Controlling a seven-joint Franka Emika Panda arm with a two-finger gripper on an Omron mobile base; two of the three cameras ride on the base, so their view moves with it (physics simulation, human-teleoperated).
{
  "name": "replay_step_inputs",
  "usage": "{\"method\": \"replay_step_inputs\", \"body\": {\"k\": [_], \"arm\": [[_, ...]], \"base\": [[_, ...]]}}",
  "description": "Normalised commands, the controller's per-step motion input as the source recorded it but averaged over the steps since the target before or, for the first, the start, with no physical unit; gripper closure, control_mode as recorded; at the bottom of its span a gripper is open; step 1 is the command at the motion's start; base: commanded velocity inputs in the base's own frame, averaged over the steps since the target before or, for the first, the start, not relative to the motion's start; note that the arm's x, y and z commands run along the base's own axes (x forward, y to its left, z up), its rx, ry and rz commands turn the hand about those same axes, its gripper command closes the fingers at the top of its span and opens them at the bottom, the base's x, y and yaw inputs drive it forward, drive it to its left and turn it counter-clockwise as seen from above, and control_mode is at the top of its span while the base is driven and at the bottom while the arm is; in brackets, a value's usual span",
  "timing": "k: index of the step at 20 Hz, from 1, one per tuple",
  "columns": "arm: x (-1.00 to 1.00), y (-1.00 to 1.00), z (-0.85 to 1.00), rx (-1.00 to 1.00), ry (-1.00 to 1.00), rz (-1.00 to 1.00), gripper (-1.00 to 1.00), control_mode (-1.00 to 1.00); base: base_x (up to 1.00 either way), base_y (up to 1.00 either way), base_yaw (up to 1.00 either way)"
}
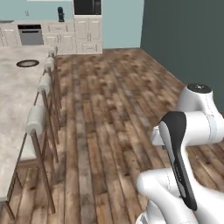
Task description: Retrieve the butter from the fridge and place it on a plate on the dining table. Then retrieve the butter knife by the fridge and place it near the plate.
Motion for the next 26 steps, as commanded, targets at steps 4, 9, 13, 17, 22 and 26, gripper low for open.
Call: {"method": "replay_step_inputs", "body": {"k": [4,9,13,17,22,26], "arm": [[0.00,0.00,0.00,0.00,0.00,0.00,1.00,1.00],[0.00,0.00,0.00,0.00,0.00,0.00,1.00,1.00],[0.00,0.00,0.00,0.00,0.00,0.00,1.00,1.00],[0.00,0.00,0.00,0.00,0.00,0.00,1.00,1.00],[0.00,0.00,0.00,0.00,0.00,0.00,1.00,1.00],[0.00,0.00,0.00,0.00,0.00,0.00,1.00,1.00]], "base": [[0.98,-0.97,0.23],[1.00,-0.87,0.37],[1.00,-0.77,0.45],[0.99,-0.63,0.50],[0.99,-0.61,0.52],[1.00,-0.69,0.52]]}}
